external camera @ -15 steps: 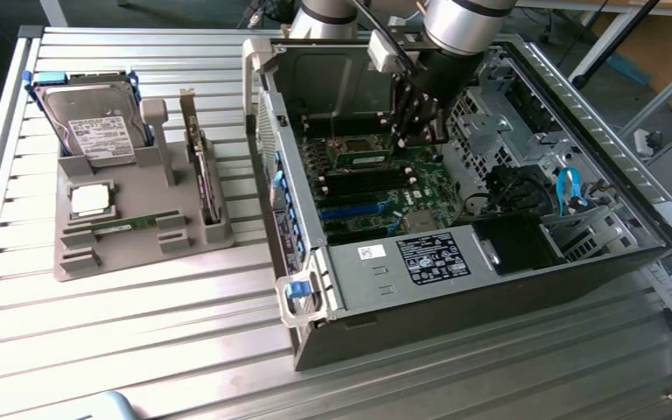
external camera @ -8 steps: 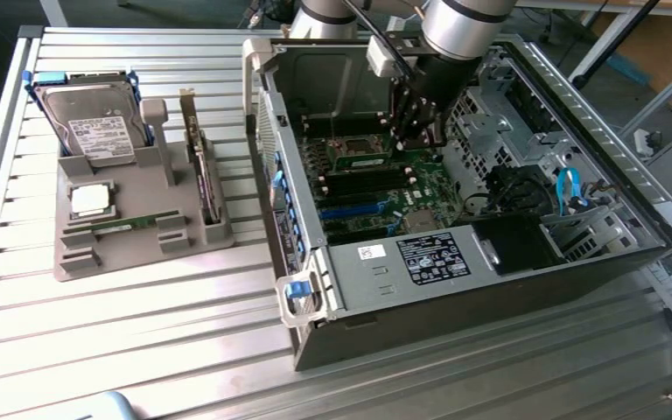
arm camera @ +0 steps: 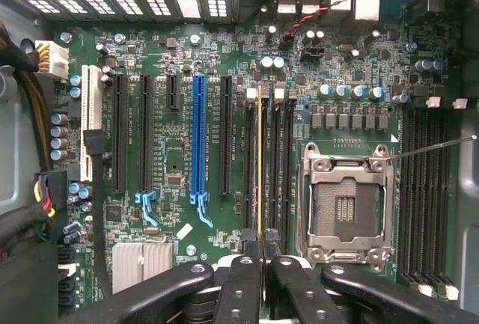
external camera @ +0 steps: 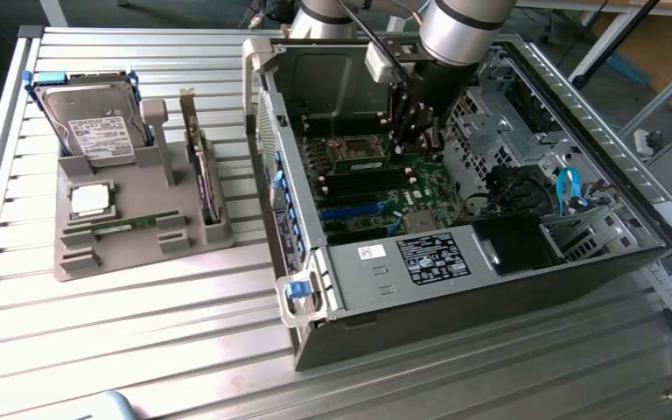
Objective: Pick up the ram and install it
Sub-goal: 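Insert the ram into the slot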
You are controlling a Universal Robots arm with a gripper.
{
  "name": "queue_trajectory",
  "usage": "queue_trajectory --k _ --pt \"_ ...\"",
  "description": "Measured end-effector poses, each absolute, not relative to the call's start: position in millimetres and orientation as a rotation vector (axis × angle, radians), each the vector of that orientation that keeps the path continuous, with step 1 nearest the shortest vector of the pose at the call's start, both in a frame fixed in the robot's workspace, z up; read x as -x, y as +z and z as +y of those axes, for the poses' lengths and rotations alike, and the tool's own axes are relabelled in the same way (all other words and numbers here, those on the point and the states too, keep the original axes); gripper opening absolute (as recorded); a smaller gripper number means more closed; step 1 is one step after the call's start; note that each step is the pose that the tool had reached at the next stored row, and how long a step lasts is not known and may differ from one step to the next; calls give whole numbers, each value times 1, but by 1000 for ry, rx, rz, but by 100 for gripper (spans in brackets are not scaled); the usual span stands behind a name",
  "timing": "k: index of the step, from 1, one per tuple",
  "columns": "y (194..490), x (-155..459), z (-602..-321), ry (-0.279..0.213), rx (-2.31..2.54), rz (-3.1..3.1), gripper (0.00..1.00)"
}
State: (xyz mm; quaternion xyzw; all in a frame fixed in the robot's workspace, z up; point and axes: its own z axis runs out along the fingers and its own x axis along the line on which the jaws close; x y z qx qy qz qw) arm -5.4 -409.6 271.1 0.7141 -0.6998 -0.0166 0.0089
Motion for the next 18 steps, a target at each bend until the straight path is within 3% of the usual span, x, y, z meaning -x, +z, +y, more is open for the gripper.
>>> queue_trajectory --k 18 --pt "268 2 -410 -52 -2231 -2186 12"
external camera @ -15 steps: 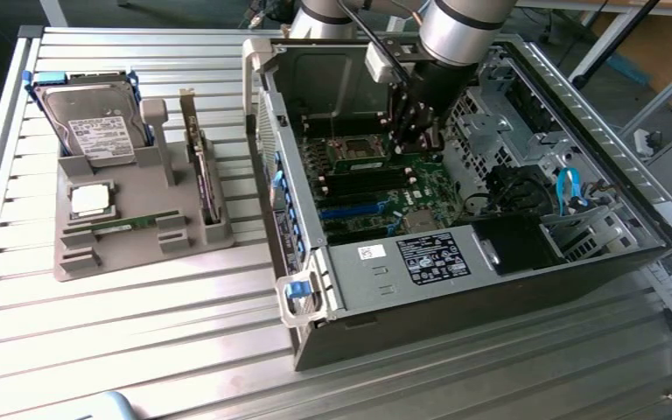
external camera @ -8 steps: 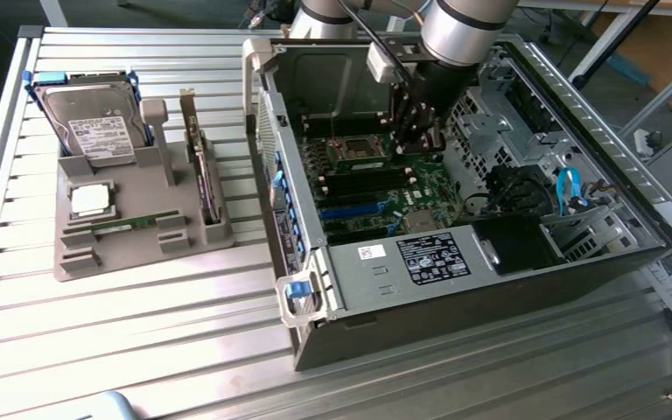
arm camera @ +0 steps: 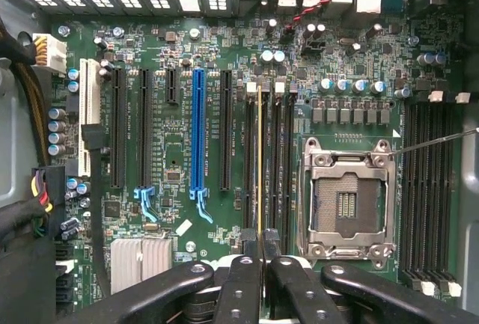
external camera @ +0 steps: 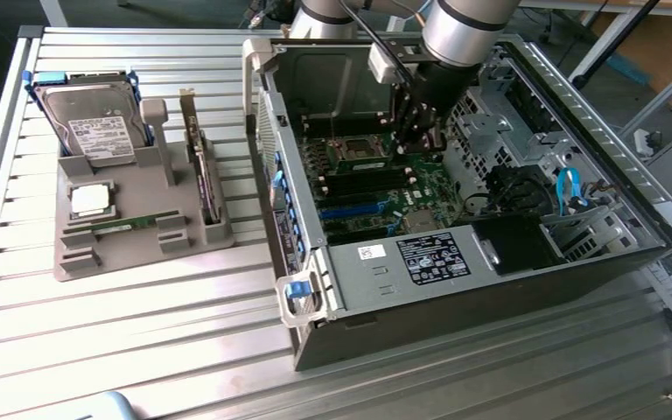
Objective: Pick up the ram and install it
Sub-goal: 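Insert the ram into the slot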
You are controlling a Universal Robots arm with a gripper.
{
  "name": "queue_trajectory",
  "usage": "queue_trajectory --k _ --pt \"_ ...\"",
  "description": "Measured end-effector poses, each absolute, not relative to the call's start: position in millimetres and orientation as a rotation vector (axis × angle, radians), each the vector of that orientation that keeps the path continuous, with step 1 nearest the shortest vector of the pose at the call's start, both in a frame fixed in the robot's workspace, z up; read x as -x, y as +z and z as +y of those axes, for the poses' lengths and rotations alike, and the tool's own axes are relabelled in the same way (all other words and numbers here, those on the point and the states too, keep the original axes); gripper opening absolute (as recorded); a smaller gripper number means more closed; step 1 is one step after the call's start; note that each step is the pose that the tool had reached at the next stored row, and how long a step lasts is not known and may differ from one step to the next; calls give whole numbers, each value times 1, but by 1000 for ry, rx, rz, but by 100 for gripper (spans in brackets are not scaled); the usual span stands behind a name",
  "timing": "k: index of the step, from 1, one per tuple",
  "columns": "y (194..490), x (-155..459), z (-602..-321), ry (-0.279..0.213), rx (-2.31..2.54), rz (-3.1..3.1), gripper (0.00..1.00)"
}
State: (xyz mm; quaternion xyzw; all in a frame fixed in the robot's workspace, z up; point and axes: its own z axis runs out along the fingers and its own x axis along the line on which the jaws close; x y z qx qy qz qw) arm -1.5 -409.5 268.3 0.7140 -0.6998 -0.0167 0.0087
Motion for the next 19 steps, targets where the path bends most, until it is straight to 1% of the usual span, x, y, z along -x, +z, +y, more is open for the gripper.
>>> queue_trajectory --k 9,19 --pt "261 2 -410 -52 -2231 -2186 12" --pt "260 2 -410 -52 -2233 -2184 12"
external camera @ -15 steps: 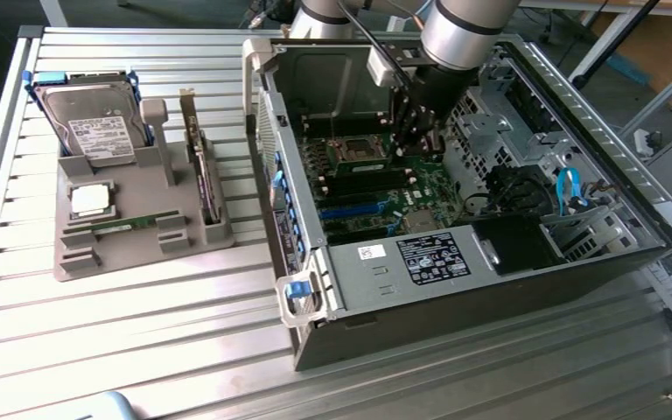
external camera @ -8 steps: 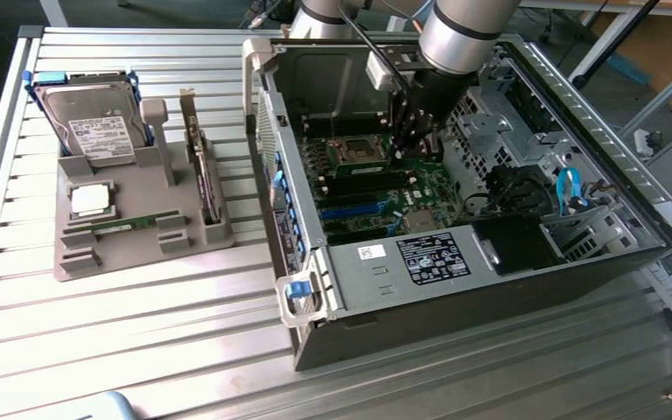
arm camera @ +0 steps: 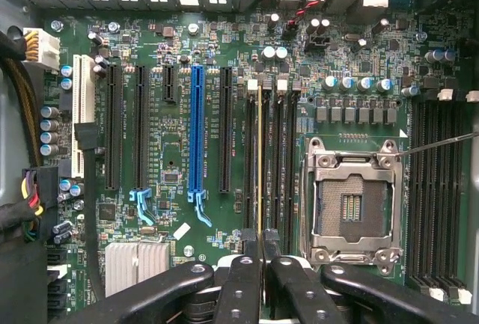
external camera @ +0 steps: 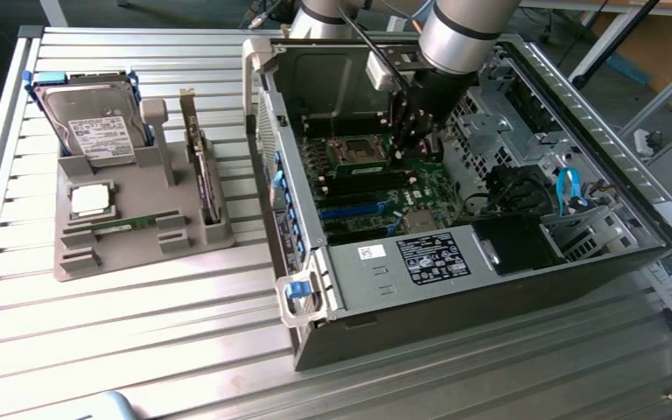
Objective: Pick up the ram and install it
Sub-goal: 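Insert the ram into the slot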
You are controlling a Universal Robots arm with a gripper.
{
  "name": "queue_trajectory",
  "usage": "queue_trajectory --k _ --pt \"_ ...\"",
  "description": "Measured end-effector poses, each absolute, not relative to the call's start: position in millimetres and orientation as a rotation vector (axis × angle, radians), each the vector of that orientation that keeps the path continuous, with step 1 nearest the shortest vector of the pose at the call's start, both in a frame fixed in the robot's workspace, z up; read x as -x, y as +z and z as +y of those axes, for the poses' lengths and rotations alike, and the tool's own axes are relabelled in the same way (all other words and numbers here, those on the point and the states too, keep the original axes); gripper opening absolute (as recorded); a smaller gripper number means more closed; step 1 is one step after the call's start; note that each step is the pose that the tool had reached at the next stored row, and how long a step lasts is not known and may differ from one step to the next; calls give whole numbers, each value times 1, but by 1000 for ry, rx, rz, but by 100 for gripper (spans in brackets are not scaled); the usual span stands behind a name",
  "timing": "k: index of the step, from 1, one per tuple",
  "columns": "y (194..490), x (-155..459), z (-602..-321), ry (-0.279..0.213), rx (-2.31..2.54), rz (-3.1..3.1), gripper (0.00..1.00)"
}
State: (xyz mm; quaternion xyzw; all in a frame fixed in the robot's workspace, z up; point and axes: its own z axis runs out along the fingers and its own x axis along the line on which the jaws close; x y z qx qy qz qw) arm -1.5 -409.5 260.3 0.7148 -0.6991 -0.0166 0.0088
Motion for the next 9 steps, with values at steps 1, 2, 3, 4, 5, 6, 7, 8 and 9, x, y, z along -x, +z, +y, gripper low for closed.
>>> queue_trajectory --k 1,2,3,4,5,6,7,8,9 --pt "260 2 -410 -52 -2233 -2184 12" --pt "260 2 -410 -52 -2233 -2184 12" --pt "260 2 -410 -52 -2233 -2184 12" --pt "260 2 -410 -52 -2232 -2185 12" --pt "260 2 -410 -52 -2231 -2186 12" --pt "260 2 -410 -52 -2230 -2187 12" --pt "260 2 -410 -52 -2227 -2190 12" --pt "260 2 -410 -52 -2223 -2194 12" --pt "260 2 -409 -52 -2219 -2199 12"
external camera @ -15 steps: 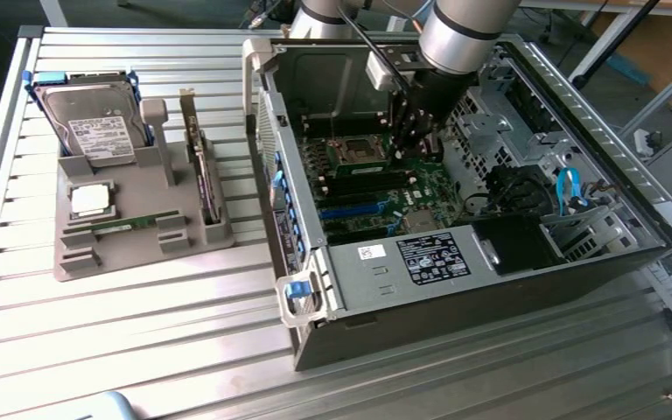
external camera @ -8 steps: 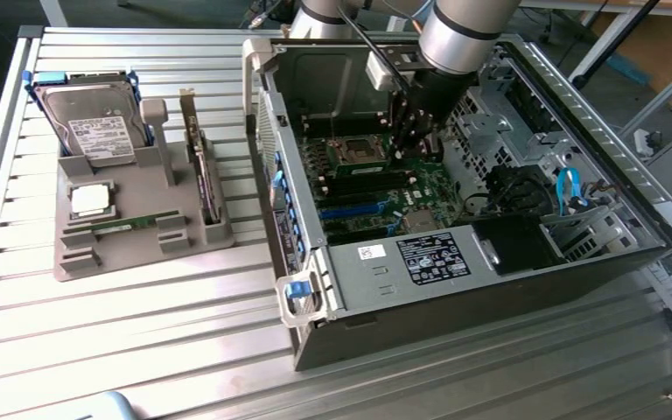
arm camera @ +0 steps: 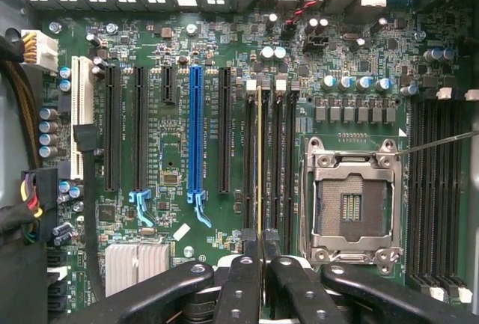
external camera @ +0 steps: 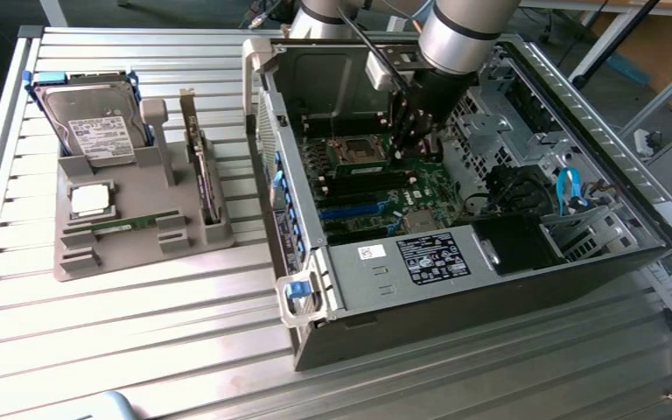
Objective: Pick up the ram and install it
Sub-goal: 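Insert the ram into the slot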
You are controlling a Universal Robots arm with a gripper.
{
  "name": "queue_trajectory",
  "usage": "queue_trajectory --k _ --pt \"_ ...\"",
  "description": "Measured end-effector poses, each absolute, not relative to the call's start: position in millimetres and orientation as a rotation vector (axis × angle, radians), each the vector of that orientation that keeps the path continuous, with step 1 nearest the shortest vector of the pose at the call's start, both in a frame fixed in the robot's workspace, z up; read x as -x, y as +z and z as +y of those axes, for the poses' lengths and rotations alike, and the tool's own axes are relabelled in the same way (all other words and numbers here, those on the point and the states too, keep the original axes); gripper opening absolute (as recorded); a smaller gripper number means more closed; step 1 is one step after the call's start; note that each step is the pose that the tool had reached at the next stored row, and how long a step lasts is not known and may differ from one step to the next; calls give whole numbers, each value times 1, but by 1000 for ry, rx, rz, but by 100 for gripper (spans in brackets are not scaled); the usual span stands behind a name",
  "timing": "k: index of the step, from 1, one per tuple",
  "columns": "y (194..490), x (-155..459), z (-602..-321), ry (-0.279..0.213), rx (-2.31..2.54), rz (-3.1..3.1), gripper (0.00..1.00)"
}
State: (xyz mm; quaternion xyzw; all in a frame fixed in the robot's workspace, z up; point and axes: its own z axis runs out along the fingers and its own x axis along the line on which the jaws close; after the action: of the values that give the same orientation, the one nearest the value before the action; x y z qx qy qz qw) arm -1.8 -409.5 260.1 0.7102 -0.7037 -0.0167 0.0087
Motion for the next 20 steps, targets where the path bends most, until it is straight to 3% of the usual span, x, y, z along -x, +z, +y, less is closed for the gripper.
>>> queue_trajectory --k 20 --pt "251 2 -410 -52 -2213 -2204 12"
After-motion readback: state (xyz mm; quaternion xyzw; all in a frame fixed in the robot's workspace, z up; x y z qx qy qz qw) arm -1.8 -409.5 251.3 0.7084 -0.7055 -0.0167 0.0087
